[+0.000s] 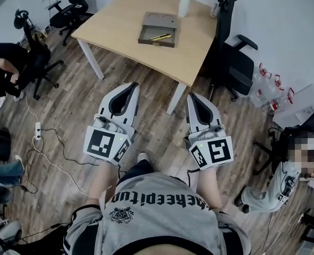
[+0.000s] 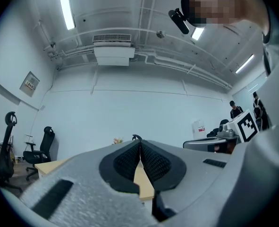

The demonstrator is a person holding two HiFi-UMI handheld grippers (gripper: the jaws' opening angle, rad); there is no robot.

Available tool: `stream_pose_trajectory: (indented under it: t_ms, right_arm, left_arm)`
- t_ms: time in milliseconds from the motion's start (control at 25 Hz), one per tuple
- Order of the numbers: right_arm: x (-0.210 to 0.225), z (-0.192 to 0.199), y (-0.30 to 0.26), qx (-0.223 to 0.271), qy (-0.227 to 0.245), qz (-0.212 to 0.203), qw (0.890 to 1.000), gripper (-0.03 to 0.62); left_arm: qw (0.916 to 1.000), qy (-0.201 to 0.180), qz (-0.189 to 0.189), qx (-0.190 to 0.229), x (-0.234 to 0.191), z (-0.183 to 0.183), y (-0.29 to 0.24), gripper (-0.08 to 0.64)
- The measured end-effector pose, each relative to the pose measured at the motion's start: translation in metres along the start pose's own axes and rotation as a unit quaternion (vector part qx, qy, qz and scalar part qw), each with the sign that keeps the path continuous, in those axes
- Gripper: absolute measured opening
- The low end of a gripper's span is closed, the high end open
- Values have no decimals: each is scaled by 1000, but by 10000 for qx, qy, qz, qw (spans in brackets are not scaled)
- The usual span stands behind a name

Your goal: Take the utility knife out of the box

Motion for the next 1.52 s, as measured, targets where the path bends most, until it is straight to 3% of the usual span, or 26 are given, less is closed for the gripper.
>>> stream_pose_trajectory:
  t_ms: [440,840,1520]
  right_arm:
    - [-21,6,-51,77,-28,319,9995,6]
    - [-8,12,-74,-71,25,485,9988,6]
    - [67,17,-166,22,38,8,10000,6]
  left_arm:
    - [9996,-21,293,11,-61,5,-10,18]
    - [9991,46,431,14,-81,14,-36,18]
    - [9998,-146,107,72,-116,26,-131,18]
Point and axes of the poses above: the fingertips, and each gripper's own axes: y backward along the fingers, x to its right, z out of its underside, the point moved 5 cm from there along y, backward along the fingers, and after that the axes turned 6 degrees about z, right-handed, at the moved point
